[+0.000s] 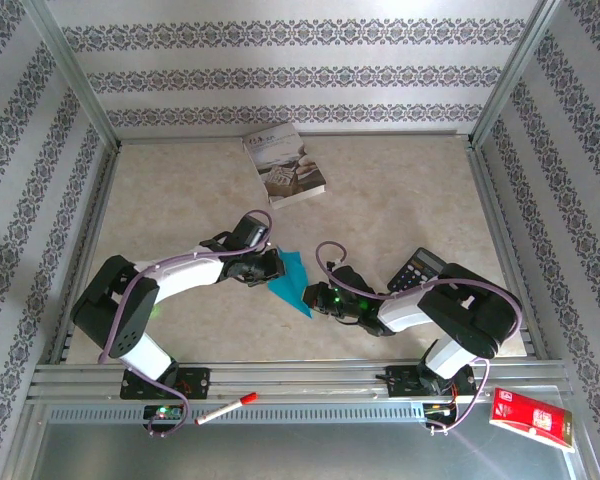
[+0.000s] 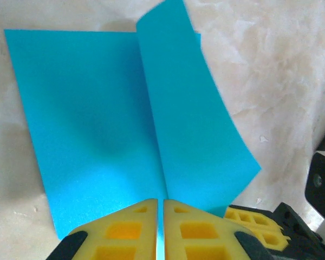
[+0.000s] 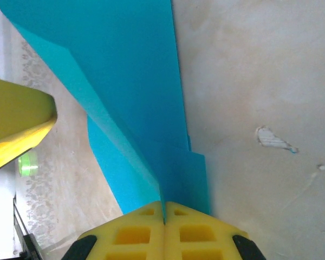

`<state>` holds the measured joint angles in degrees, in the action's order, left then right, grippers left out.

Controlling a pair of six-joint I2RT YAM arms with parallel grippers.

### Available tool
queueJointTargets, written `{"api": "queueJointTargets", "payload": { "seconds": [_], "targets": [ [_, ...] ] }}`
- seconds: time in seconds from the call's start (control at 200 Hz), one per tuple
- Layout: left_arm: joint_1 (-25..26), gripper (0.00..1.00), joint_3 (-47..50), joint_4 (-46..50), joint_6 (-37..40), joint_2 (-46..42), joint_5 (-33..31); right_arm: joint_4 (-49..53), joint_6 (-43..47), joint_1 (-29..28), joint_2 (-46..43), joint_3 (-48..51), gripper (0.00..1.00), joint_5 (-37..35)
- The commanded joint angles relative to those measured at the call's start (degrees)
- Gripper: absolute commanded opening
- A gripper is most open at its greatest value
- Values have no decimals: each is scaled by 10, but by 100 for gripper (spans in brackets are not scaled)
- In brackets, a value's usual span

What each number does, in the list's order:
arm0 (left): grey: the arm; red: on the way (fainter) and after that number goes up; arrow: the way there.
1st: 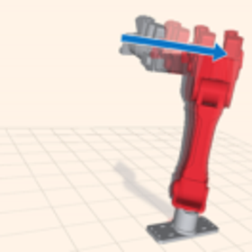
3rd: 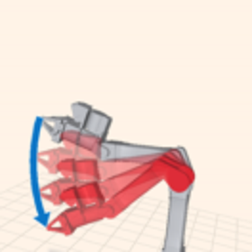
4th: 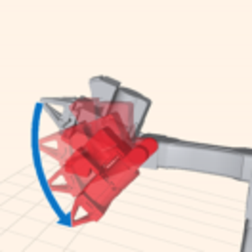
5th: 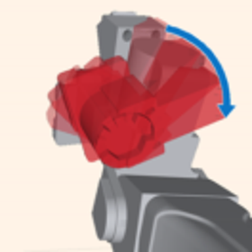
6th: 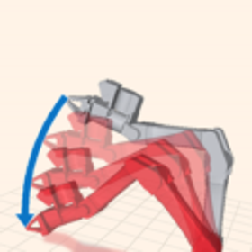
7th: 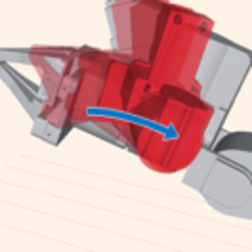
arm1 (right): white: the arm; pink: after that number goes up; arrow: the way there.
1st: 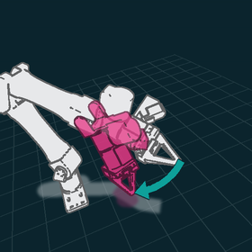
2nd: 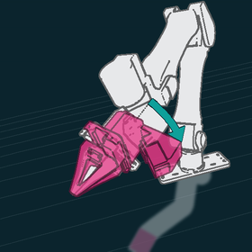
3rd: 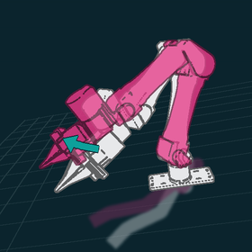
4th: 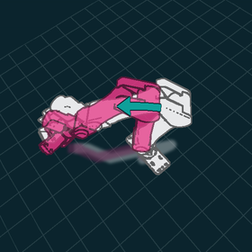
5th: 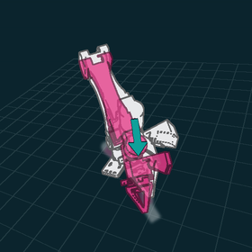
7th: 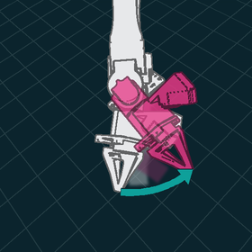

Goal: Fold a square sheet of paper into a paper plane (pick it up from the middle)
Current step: Perform the fourth fold on the wing at the bottom-center of the table.

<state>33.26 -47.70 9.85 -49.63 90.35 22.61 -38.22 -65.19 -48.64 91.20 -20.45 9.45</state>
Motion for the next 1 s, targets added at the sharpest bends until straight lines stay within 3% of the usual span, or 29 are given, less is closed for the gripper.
{"api": "queueJointTargets", "payload": {
  "seconds": [0.0,0.31,0.66,0.994],
  "targets": [
    [-5,10,-9,32,17,-19,20,102,22,-9,11,-10,0,-11],
    [10,11,-11,-39,9,-8,100,129,27,-11,15,-24,0,-10],
    [23,14,-51,-90,-7,57,141,136,29,-12,16,-28,0,-12],
    [15,14,-59,-79,-1,106,107,136,28,-12,22,-31,0,-9]
  ]
}}
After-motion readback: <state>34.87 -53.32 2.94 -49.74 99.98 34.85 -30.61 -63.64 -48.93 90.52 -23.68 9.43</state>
